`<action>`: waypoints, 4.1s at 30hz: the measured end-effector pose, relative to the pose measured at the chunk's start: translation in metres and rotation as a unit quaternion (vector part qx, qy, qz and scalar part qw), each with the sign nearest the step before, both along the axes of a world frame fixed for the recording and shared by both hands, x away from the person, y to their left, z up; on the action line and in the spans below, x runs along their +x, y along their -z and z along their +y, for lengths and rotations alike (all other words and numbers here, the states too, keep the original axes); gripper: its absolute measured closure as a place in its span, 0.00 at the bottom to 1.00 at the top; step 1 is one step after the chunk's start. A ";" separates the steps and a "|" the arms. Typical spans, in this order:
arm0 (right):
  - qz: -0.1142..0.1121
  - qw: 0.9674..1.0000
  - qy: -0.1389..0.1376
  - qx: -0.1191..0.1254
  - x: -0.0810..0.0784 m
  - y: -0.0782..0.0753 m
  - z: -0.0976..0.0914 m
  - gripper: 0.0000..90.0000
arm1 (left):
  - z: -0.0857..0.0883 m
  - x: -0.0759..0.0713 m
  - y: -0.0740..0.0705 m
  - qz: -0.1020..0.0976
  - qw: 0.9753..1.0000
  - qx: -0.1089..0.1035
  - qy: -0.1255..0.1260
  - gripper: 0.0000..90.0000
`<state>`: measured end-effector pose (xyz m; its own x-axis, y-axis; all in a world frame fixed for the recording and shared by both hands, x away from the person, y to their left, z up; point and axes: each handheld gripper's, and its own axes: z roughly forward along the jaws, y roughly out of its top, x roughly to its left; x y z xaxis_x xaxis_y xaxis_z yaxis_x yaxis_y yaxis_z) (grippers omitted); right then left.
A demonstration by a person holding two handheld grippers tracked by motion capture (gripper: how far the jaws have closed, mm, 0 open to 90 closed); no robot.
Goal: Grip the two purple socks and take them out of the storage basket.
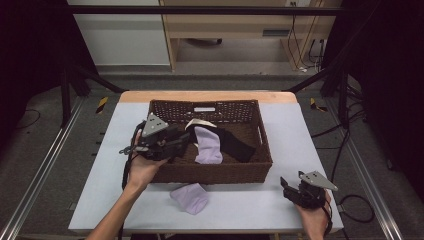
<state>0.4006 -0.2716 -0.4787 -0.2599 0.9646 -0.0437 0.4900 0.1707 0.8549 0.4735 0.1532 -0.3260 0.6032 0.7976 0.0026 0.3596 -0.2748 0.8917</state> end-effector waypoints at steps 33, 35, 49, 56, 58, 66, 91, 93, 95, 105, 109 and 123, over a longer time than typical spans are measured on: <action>-0.002 1.000 0.002 0.011 0.001 -0.001 -0.001 0.35 | -0.060 0.106 0.031 0.044 0.997 0.068 -0.012 0.58; -0.001 1.000 0.002 0.011 0.001 0.000 -0.001 0.35 | -0.061 0.110 0.036 0.051 0.996 0.072 -0.015 0.57; -0.001 1.000 0.000 0.009 0.001 0.000 -0.001 0.35 | -0.068 0.128 0.067 0.088 0.990 0.109 -0.008 0.53; 0.001 1.000 -0.001 0.011 0.001 0.000 0.000 0.35 | -0.076 0.130 0.077 0.110 0.985 0.130 0.008 0.46; 0.001 1.000 -0.002 0.009 0.001 0.000 0.000 0.34 | -0.078 0.130 0.080 0.110 0.984 0.140 0.009 0.45; 0.002 1.000 -0.005 0.005 0.001 0.001 0.001 0.34 | -0.082 0.133 0.088 0.119 0.976 0.184 0.007 0.45; 0.003 1.000 -0.004 0.005 0.001 0.001 0.000 0.34 | -0.070 0.123 0.077 0.166 0.975 0.145 0.012 0.92; 0.003 1.000 -0.002 0.007 0.001 0.001 0.000 0.34 | -0.063 0.120 0.071 0.162 0.978 0.132 0.007 0.92; 0.003 1.000 -0.002 0.006 0.001 0.001 0.000 0.34 | -0.058 0.116 0.064 0.155 0.981 0.113 0.006 0.92; 0.003 1.000 0.001 0.006 0.000 0.001 -0.001 0.34 | -0.036 0.085 0.029 0.097 0.995 0.022 0.003 0.92; 0.002 1.000 0.002 0.005 0.000 0.001 -0.002 0.34 | -0.031 0.071 0.019 0.077 0.997 -0.005 0.013 0.92; 0.003 1.000 0.004 0.005 0.000 0.001 -0.001 0.34 | -0.009 0.022 -0.015 0.019 0.998 -0.049 0.030 0.92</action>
<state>0.4006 -0.2730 -0.4798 -0.2523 0.9671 -0.0320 0.4970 0.1579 0.8533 0.4959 0.1446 -0.3112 0.6486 0.7549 -0.0971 0.3788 -0.2096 0.9015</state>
